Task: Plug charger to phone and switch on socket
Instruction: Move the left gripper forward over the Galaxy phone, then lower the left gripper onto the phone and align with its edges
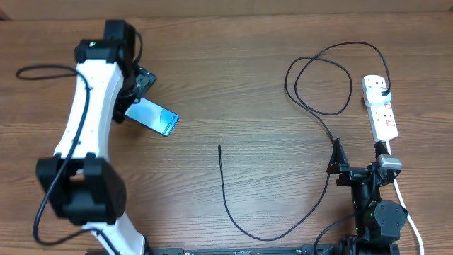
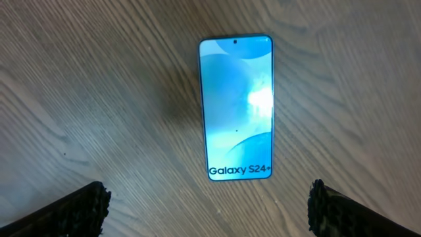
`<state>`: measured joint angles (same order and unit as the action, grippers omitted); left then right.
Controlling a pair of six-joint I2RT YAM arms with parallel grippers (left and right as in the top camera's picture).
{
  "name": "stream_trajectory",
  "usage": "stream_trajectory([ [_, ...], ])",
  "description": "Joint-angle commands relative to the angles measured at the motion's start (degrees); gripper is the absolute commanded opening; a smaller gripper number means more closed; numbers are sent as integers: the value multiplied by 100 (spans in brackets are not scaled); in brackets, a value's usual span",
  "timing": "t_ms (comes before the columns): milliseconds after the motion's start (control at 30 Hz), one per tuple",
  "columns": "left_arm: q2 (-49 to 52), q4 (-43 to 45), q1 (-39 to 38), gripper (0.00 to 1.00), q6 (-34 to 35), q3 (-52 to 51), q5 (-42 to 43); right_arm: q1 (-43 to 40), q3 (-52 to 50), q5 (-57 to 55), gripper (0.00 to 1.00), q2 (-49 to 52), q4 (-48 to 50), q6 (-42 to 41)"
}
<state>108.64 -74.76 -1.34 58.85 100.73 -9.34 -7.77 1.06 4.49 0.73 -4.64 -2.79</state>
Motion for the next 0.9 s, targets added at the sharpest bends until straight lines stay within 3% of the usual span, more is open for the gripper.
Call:
stream_trajectory([
  [0,520,-273,-168,100,315,710,-389,31,-61,-39,100,-57,17,-4],
  [867,2046,118,-640,100,1211,914,-437,31,-61,-39,100,-57,17,-4],
])
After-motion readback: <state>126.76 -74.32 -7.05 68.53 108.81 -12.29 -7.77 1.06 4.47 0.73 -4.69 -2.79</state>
